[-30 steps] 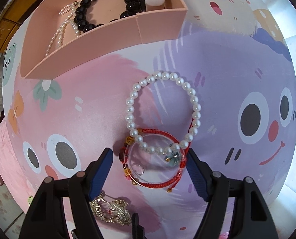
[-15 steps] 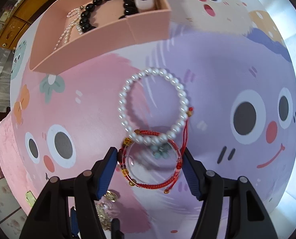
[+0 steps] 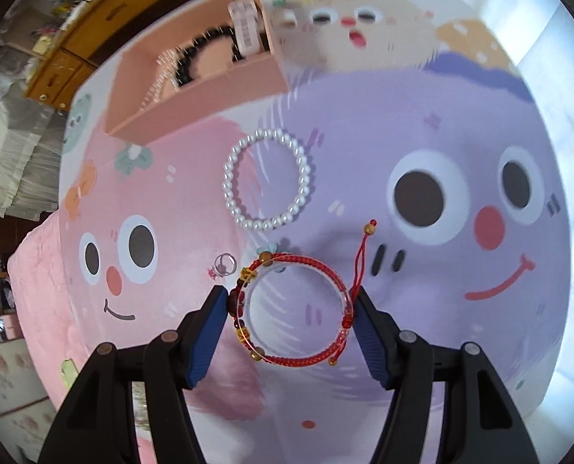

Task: Organize jewelry
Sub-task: 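Carry the hair comb toward the box with left tool while right tool carries the bracelet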

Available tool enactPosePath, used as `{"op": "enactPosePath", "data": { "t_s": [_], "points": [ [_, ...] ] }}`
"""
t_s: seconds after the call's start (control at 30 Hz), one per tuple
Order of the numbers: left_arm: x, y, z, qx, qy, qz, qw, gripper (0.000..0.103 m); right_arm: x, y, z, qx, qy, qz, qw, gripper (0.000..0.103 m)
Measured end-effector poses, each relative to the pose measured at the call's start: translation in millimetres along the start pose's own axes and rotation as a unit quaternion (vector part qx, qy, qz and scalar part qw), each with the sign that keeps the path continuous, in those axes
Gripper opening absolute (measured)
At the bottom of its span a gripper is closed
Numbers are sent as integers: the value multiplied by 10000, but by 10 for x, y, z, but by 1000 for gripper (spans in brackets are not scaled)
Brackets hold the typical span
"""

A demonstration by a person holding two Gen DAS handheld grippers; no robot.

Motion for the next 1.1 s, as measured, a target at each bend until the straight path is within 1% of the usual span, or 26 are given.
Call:
{"op": "enactPosePath", "data": {
  "t_s": [0.1,0.17,0.27,0.43,0.5,0.6,0.83,1.0,1.1],
  "points": [
    [-128,71,-23,-13,-219,-4,9998,74,-42,78,-74,-137,103,-247,9995,64],
    [-227,83,-41,-43,-446,55,9990,74,-94,169,-81,-221,178,-483,9984,64],
    [-424,103,-53,-32,-792,55,9968,74,-172,270,-5,-225,278,-898,9953,64],
    [-856,113,-6,193,-1137,-20,9933,75,-389,472,139,-207,563,-1636,9847,64],
    [-1035,94,20,171,-1318,-53,9911,75,-476,544,182,-212,677,-1919,9788,64],
    [-1291,17,69,71,-1563,-39,9877,75,-613,611,252,-356,704,-2150,9734,64],
    [-1843,-240,174,300,-1653,-173,9856,75,-934,743,320,-742,712,-2772,9553,64],
    [-2248,-489,262,371,-1618,-349,9855,75,-1097,681,359,-881,805,-2909,9493,64],
    [-2436,-708,304,555,-1517,-384,9861,75,-1179,632,412,-924,891,-3063,9432,64]
  ]
}}
Point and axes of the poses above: each gripper's, at about its wrist camera, not at the fingertips, and y roughly against the way its jaws point, z to its left, x to its underside, the point moved 7 cm from there along -y, roughly the way its jaws point, and after that the axes turned 6 degrees about x, right-handed, at the moved point
